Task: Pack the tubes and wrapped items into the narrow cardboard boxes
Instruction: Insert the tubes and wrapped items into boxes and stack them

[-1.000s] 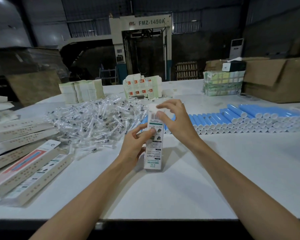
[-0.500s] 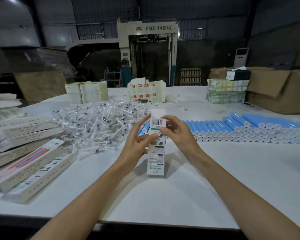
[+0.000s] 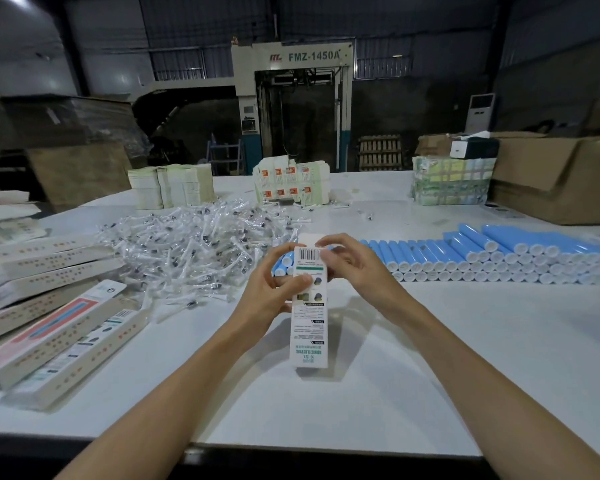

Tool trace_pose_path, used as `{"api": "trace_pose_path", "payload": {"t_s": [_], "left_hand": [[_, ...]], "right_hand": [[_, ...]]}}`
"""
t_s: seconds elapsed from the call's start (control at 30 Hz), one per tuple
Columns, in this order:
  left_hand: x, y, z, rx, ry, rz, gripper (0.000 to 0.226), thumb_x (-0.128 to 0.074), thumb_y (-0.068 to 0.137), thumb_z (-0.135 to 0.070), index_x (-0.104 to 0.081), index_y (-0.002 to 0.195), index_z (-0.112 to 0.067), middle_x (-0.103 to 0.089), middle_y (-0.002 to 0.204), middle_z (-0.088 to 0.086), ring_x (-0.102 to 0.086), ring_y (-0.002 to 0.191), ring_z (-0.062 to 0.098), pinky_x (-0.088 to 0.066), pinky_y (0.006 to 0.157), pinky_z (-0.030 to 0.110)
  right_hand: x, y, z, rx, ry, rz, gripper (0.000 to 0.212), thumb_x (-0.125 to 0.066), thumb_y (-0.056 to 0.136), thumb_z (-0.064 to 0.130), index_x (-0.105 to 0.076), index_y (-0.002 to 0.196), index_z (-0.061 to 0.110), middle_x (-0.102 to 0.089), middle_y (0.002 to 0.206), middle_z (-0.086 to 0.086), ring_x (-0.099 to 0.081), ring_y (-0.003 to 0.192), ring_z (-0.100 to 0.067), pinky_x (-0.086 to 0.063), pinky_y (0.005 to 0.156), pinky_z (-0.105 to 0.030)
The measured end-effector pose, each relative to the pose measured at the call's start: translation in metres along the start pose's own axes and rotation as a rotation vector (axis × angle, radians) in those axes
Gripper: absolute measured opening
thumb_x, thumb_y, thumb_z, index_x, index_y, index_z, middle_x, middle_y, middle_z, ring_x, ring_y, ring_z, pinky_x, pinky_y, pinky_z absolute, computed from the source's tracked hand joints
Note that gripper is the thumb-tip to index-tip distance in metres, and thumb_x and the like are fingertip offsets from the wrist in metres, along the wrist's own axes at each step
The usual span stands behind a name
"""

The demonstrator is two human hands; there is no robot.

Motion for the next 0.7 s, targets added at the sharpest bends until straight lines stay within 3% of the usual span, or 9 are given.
{"api": "trace_pose_path", "payload": {"t_s": [0.13, 0.27, 0.4, 0.47, 0.53, 0.6, 0.7], "left_hand": [[-0.005, 0.000, 0.001, 0.024, 0.024, 0.053, 0.057, -0.087, 0.082, -0.032, -0.062, 0.132, -0.046, -0.080, 0.112, 0.021, -0.080, 0.092, 0.035, -0.063, 0.070, 0.042], [-0.008, -0.001, 0.004, 0.041, 0.042, 0.097, 0.056, -0.087, 0.083, -0.033, -0.063, 0.132, -0.047, -0.080, 0.112, 0.022, -0.080, 0.092, 0.035, -0.063, 0.072, 0.040], [-0.006, -0.001, 0.004, 0.045, 0.073, 0.101, 0.057, -0.085, 0.087, -0.033, -0.060, 0.136, -0.048, -0.080, 0.111, 0.021, -0.080, 0.092, 0.036, -0.063, 0.074, 0.039], [-0.004, -0.002, 0.004, 0.049, 0.089, 0.110, 0.059, -0.084, 0.089, -0.033, -0.059, 0.140, -0.046, -0.080, 0.110, 0.022, -0.080, 0.092, 0.038, -0.063, 0.075, 0.041], [-0.003, -0.003, 0.005, 0.050, 0.100, 0.115, 0.060, -0.083, 0.091, -0.032, -0.057, 0.143, -0.044, -0.080, 0.109, 0.023, -0.079, 0.091, 0.038, -0.063, 0.074, 0.039], [-0.001, -0.002, 0.006, 0.050, 0.087, 0.097, 0.060, -0.084, 0.090, -0.032, -0.058, 0.142, -0.044, -0.080, 0.109, 0.023, -0.080, 0.090, 0.035, -0.062, 0.071, 0.037], [0.000, 0.000, 0.005, 0.054, 0.083, 0.075, 0.061, -0.086, 0.086, -0.035, -0.058, 0.139, -0.049, -0.080, 0.109, 0.022, -0.080, 0.092, 0.035, -0.063, 0.071, 0.038]], "right_hand": [[0.008, 0.003, -0.003, -0.077, 0.075, -0.173, 0.024, -0.057, 0.108, 0.025, -0.056, 0.131, 0.020, -0.079, 0.091, -0.013, -0.072, 0.077, -0.023, -0.057, 0.070, -0.031], [0.014, 0.004, -0.007, -0.086, -0.028, -0.134, 0.018, -0.060, 0.106, 0.015, -0.068, 0.120, 0.006, -0.079, 0.088, -0.012, -0.067, 0.071, -0.020, -0.054, 0.066, -0.033], [0.017, 0.003, -0.001, 0.038, -0.133, -0.131, 0.016, -0.063, 0.104, 0.009, -0.074, 0.115, 0.012, -0.079, 0.084, -0.004, -0.066, 0.064, -0.021, -0.057, 0.061, -0.033], [0.016, 0.002, 0.000, 0.094, -0.180, -0.110, 0.022, -0.066, 0.101, 0.007, -0.077, 0.111, 0.023, -0.080, 0.090, -0.004, -0.069, 0.071, -0.034, -0.061, 0.065, -0.041], [0.016, 0.001, 0.001, 0.107, -0.187, -0.066, 0.024, -0.066, 0.102, 0.009, -0.078, 0.110, 0.027, -0.080, 0.097, -0.005, -0.074, 0.082, -0.035, -0.063, 0.070, -0.042], [0.017, 0.000, 0.002, 0.072, -0.143, 0.011, 0.021, -0.060, 0.107, 0.017, -0.078, 0.118, 0.019, -0.079, 0.105, -0.005, -0.076, 0.095, -0.029, -0.064, 0.077, -0.040], [0.013, -0.001, 0.006, -0.056, 0.045, 0.043, 0.038, -0.053, 0.109, 0.041, -0.077, 0.118, 0.013, -0.079, 0.110, -0.007, -0.077, 0.101, -0.028, -0.062, 0.082, -0.032]]}}
Point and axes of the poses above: each hand's wrist, its own y-axis towards the middle knuckle, its own x-axis out of the back of the hand, z = x × y, the point moved 1 cm from there along y, towards the middle knuckle
